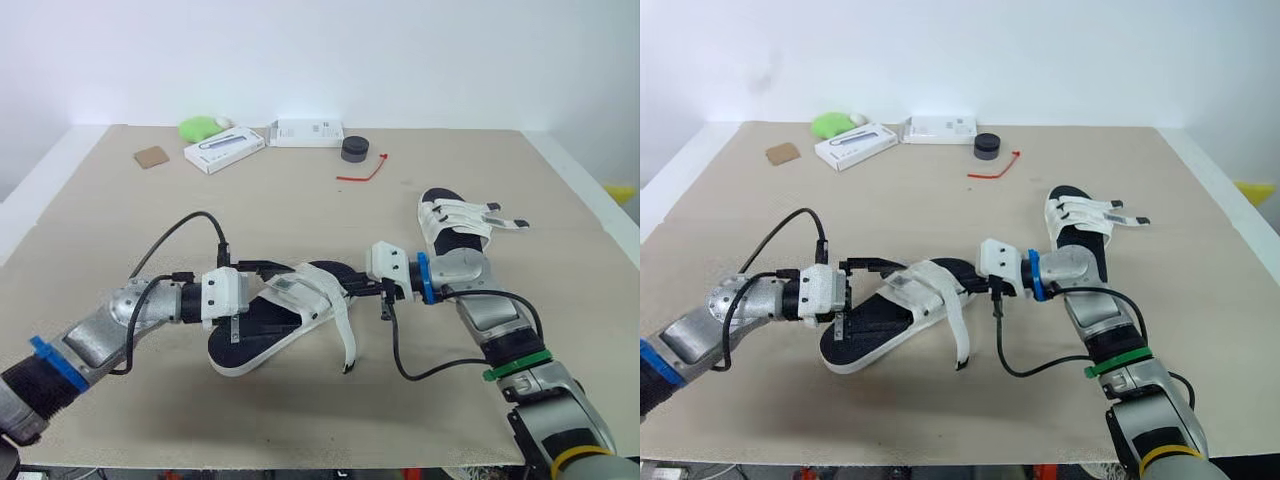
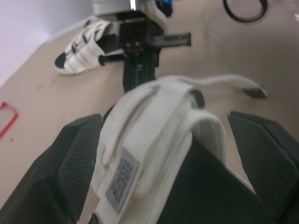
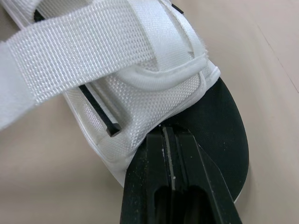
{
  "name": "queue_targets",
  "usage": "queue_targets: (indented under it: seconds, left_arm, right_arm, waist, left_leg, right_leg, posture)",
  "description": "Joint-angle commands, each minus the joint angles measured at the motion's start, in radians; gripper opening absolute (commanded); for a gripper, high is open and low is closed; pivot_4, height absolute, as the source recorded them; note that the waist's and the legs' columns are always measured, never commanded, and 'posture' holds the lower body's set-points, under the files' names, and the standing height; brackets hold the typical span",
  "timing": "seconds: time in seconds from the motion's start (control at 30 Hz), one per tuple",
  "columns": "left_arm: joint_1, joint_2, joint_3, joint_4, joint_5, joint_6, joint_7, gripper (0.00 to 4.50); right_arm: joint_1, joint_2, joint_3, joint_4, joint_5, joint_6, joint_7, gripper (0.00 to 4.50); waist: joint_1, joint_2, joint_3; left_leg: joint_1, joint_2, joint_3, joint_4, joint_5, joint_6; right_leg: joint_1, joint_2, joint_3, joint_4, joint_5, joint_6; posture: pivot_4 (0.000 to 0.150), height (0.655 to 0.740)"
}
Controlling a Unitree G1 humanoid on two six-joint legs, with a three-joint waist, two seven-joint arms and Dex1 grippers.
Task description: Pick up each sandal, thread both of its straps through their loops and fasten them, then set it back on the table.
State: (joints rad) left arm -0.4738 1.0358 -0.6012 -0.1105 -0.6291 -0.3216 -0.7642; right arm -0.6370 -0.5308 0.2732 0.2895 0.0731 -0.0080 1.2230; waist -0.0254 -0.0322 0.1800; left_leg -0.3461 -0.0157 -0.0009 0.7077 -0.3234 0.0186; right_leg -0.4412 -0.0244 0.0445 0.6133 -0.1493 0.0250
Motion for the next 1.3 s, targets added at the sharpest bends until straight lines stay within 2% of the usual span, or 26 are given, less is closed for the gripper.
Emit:
queue_targets:
  seconds: [0.03,0.43,0.7,0.93,1.17,1.3]
  left_arm:
    - [0.067,-0.012,0.122,-0.065,0.011,0.121,-0.014,4.41]
    - [0.079,-0.215,0.264,0.097,0.273,0.164,-0.098,4.41]
    - [-0.057,-0.329,0.315,0.329,0.427,0.067,-0.136,4.41]
    - [-0.142,-0.396,0.338,0.455,0.478,-0.009,-0.193,4.41]
    - [-0.190,-0.438,0.344,0.514,0.515,-0.058,-0.232,4.41]
    - [-0.186,-0.406,0.389,0.492,0.444,0.008,-0.315,4.41]
  right_arm:
    - [0.012,-0.002,0.021,0.006,-0.009,0.002,0.023,0.00]
    - [0.016,-0.001,0.022,0.002,-0.011,0.001,0.024,0.00]
    - [0.042,-0.036,0.007,-0.094,0.021,0.064,0.050,0.00]
    - [0.081,-0.062,0.005,-0.182,0.043,0.134,0.058,0.00]
    - [0.083,-0.049,0.012,-0.168,0.031,0.141,0.029,0.00]
    - [0.090,-0.041,0.015,-0.169,0.030,0.147,0.018,0.00]
  waist:
    - [0.001,0.000,0.000]
    - [0.002,0.001,0.000]
    - [0.004,0.001,0.000]
    - [0.005,0.000,0.000]
    - [0.004,0.000,0.000]
    - [0.002,0.000,0.000]
  left_leg:
    - [0.001,0.001,0.000,0.000,0.000,0.000]
    - [0.003,0.002,0.001,-0.002,0.000,0.000]
    - [0.002,0.002,0.001,-0.002,0.000,0.000]
    - [0.001,0.001,0.001,-0.002,-0.001,0.000]
    - [0.001,0.002,0.001,-0.002,-0.001,0.000]
    - [0.001,0.002,0.001,-0.002,-0.001,0.000]
  right_leg:
    - [0.000,0.001,0.000,0.000,-0.001,-0.002]
    - [0.000,0.002,0.000,0.001,-0.002,-0.004]
    - [0.000,0.002,-0.001,0.001,-0.002,-0.004]
    - [0.000,0.001,-0.001,0.001,-0.002,-0.004]
    - [0.000,0.001,-0.001,0.001,-0.002,-0.004]
    - [-0.001,0.002,-0.001,0.001,-0.002,-0.004]
  posture:
    - [0.150,0.7400]
    - [0.150,0.7400]
    - [0.150,0.7400]
    - [0.150,0.7400]
    - [0.150,0.7400]
    - [0.150,0.7400]
